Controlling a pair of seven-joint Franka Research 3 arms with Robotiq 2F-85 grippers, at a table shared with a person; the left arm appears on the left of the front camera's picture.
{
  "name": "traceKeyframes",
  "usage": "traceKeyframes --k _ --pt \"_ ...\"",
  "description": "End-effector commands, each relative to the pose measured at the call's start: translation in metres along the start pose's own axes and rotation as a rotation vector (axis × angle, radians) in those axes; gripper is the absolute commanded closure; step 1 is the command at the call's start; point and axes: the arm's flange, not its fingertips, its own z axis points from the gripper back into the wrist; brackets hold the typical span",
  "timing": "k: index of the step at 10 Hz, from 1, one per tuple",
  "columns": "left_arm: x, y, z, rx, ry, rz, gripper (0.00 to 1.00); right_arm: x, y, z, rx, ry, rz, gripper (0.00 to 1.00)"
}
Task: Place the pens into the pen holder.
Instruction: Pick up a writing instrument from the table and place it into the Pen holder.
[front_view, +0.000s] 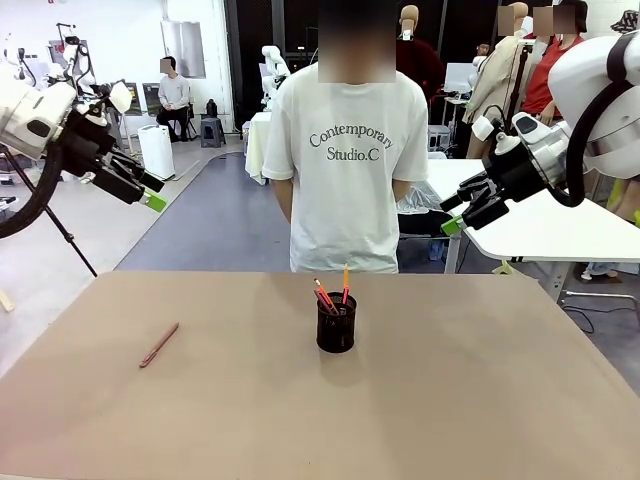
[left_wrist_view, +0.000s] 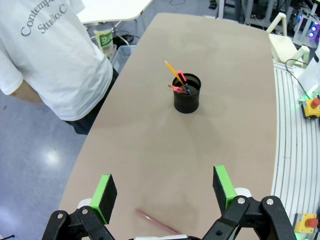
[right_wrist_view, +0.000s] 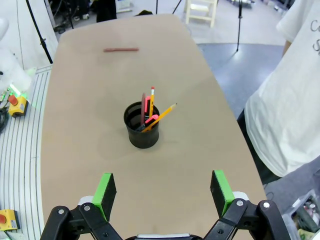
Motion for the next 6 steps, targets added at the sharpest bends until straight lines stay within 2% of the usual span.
traceKeyframes --k 1,3,4,5,6 --pt "0.000 0.000 0.002 0.006 0.005 -0.001 0.00 0.002 0.001 0.001 -0.007 0.004 0.007 0.00" --pt "0.000 0.000 0.000 0.000 0.000 0.000 0.00 0.002 0.001 0.001 -0.007 0.004 0.007 0.00" --pt "-0.008 0.002 -0.004 -0.088 0.123 0.163 0.00 0.002 0.001 0.001 -0.007 0.004 0.007 0.00" --pt "-0.016 0.006 -0.005 -0.088 0.220 0.252 0.00 0.002 0.001 0.001 -0.007 0.004 0.007 0.00" --pt "-0.021 0.007 -0.013 -0.103 0.267 0.328 0.00 0.002 0.001 0.001 -0.007 0.004 0.007 0.00"
